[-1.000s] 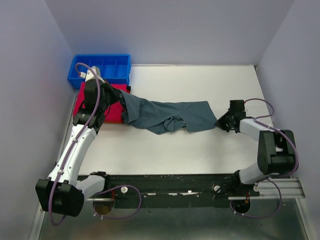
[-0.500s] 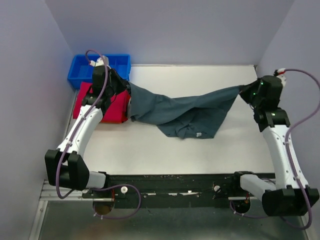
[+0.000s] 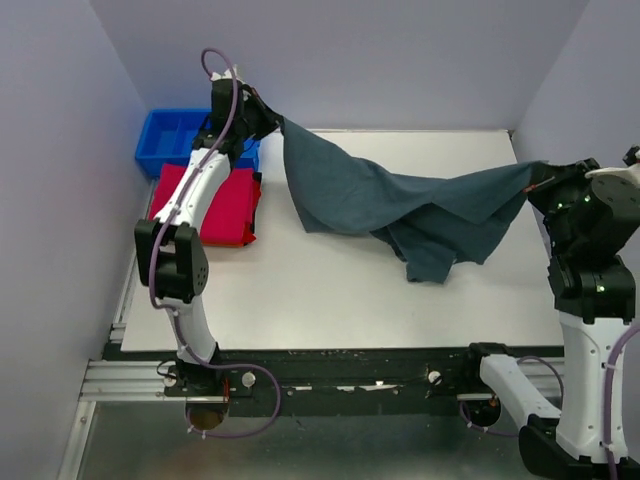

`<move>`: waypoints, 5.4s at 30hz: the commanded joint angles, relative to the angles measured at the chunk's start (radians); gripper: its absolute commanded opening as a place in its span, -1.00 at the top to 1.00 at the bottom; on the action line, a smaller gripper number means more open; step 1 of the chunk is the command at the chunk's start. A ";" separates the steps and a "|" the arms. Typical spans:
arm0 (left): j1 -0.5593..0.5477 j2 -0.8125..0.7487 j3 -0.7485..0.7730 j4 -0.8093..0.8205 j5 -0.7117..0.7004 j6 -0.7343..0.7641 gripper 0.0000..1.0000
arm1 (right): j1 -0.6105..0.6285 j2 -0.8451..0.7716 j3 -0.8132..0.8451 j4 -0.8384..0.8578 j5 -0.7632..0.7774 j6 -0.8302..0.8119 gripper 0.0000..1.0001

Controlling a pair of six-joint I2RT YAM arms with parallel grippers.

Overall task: Fold and stack the t-shirts
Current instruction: Flatten out the tshirt

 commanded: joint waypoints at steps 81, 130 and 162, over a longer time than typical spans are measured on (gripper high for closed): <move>-0.296 0.047 -0.464 -0.053 -0.429 0.195 1.00 | -0.010 -0.014 -0.564 0.191 -0.090 0.095 0.99; -0.116 -0.664 0.273 -0.537 -0.403 0.244 1.00 | -0.019 0.009 0.684 -0.059 -0.305 -0.175 0.99; 0.040 -0.021 0.504 -0.239 -0.108 0.024 1.00 | -0.337 0.831 0.950 0.111 -0.860 0.251 0.99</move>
